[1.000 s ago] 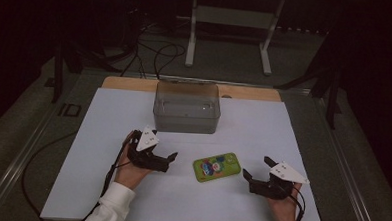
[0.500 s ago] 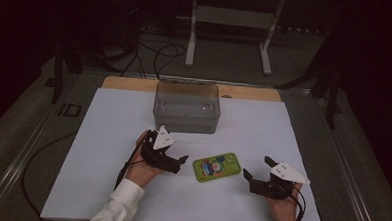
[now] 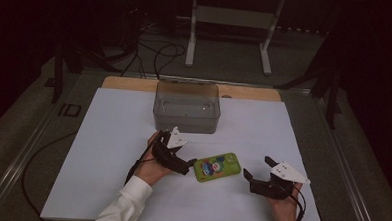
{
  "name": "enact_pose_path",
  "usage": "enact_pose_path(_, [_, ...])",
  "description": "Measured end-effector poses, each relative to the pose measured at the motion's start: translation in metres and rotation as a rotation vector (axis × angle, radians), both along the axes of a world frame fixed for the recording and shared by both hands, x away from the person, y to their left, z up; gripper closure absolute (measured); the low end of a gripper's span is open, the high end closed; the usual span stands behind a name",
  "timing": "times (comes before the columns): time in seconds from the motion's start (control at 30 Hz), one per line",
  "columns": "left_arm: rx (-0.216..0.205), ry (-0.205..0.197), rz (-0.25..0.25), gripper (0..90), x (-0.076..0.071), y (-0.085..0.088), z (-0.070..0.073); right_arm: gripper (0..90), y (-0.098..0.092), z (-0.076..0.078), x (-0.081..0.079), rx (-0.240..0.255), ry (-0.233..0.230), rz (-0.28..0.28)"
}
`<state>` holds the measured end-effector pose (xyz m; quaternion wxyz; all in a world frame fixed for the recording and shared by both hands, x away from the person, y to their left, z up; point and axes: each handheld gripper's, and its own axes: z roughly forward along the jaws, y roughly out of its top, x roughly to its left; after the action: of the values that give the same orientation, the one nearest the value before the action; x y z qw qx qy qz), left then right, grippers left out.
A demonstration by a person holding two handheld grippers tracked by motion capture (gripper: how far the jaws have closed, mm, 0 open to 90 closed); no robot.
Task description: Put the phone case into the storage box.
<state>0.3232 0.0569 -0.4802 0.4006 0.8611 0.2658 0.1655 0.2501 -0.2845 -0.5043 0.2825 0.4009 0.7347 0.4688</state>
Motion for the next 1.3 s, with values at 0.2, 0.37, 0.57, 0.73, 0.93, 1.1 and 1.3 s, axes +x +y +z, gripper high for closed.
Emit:
enact_pose_path(0.2, [0.012,0.019,-0.017,0.0,0.003,-0.012,-0.004,9.8,-0.001,0.000,0.000,0.000,0.002,0.001])
enact_pose_path(0.37, [0.021,0.029,-0.029,0.0,0.004,-0.020,-0.006,9.8,-0.001,0.000,0.000,0.001,0.001,0.001])
enact_pose_path(0.57, [0.029,0.040,-0.043,0.0,0.005,-0.027,-0.009,9.7,-0.001,0.000,0.000,-0.001,0.001,0.002])
enact_pose_path(0.73, [0.047,0.053,-0.063,0.0,0.006,-0.036,-0.014,9.8,-0.001,0.000,0.000,-0.001,0.001,0.002])
enact_pose_path(0.93, [0.062,0.072,-0.085,0.0,0.006,-0.046,-0.019,9.8,-0.001,0.000,0.000,0.000,0.002,0.001])
enact_pose_path(1.1, [0.073,0.089,-0.098,0.0,0.006,-0.052,-0.023,9.8,-0.001,0.000,0.000,0.000,0.003,0.001])
enact_pose_path(1.3, [0.097,0.111,-0.119,0.7,0.007,-0.059,-0.026,9.8,-0.001,0.000,0.001,0.000,0.007,-0.001])
